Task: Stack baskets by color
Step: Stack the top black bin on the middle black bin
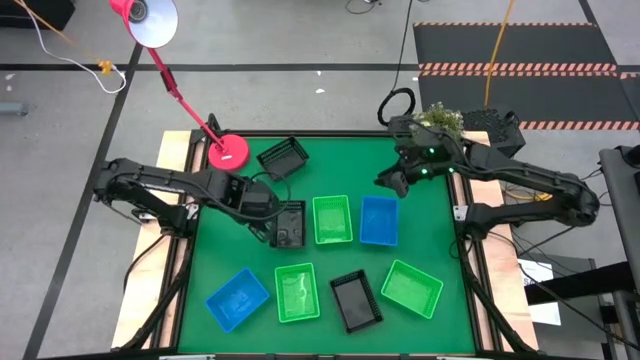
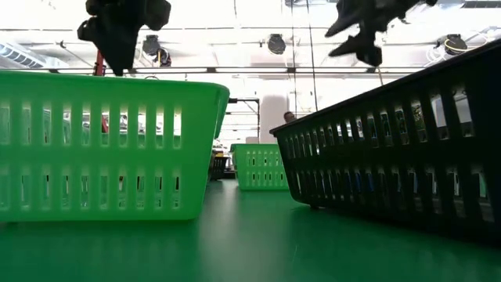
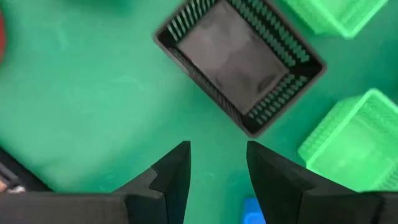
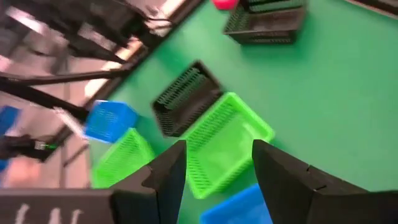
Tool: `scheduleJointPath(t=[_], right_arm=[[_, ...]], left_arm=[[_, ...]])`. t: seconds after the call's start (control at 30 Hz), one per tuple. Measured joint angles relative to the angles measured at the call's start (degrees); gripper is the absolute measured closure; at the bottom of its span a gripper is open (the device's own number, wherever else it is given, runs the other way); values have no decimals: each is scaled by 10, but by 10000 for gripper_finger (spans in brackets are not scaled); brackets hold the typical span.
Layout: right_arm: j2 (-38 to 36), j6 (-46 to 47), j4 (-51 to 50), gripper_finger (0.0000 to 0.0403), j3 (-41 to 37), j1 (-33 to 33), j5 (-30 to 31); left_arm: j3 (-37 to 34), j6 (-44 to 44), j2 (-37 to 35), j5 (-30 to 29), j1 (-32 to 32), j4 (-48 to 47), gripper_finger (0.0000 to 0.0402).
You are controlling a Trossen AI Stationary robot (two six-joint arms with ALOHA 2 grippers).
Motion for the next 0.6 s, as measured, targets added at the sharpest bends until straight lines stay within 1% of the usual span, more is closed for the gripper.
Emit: scheduleJointPath(t=[0.13,0.27,0.43,0.53,0.6], right_arm=[[-14,33,0,227,0,39,37],[-19,59,-1,227,0,67,69],[-19,79,-2,227,0,95,96],[-19,84,-2,227,0,102,98],[-19,85,-2,227,0,102,97]], left_arm=[[-23,2,-2,36,13,45,245],[-35,42,-2,97,59,70,245],[-37,90,-2,100,143,78,245],[-37,102,-2,102,204,78,245],[-37,124,-2,101,247,80,244]])
